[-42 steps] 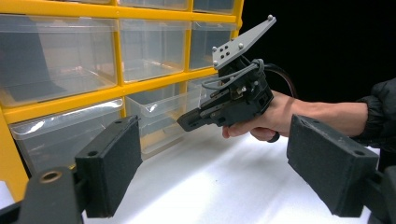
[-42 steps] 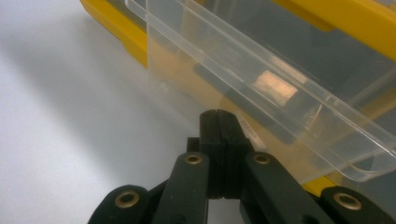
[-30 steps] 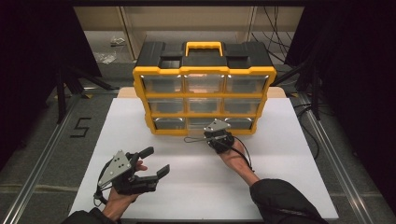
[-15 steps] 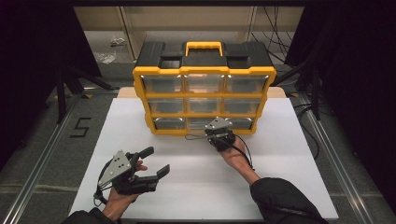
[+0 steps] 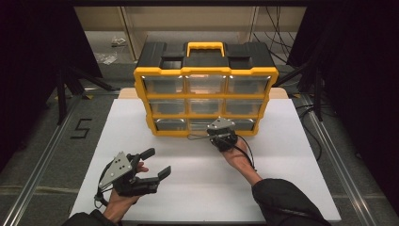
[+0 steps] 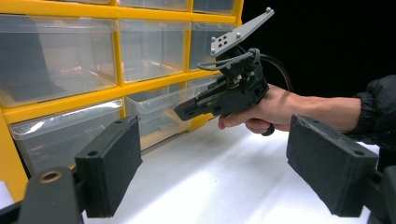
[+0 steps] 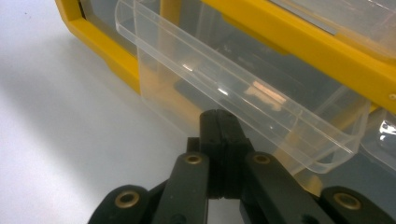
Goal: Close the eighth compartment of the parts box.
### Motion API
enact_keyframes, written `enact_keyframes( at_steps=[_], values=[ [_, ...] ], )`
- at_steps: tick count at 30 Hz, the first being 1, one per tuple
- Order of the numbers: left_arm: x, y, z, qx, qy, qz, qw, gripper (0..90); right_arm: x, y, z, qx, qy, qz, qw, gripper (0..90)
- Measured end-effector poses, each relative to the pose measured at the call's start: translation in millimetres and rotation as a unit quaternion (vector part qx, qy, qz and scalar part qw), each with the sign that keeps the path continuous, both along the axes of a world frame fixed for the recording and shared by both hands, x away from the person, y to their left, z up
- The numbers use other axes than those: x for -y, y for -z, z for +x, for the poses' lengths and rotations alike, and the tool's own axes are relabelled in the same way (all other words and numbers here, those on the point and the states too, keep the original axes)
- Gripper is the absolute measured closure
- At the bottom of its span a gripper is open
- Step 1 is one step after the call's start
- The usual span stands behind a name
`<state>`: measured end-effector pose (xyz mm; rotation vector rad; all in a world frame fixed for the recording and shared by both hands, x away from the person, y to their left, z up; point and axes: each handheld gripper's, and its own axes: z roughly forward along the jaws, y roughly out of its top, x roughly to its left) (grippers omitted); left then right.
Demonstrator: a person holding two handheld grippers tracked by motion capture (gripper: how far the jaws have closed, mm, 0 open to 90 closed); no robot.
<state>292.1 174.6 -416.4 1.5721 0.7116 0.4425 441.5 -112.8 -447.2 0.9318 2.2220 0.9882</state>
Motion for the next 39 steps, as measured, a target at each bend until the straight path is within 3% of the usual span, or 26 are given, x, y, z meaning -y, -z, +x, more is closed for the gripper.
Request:
enact_keyframes(
  at_steps=[20,39],
  values=[
    [0.0,-0.3,-0.5,0.001,0.0,0.0,1.0,17.5,-2.1,0.6,7.5,0.003,0.005,-0.002,1.0,90.0],
    [-0.5,0.1,-0.1,-0.003,0.0,-0.002,1.0,17.5,-0.9,0.9,13.8,0.0,0.017,0.013,0.9998,90.0]
  ],
)
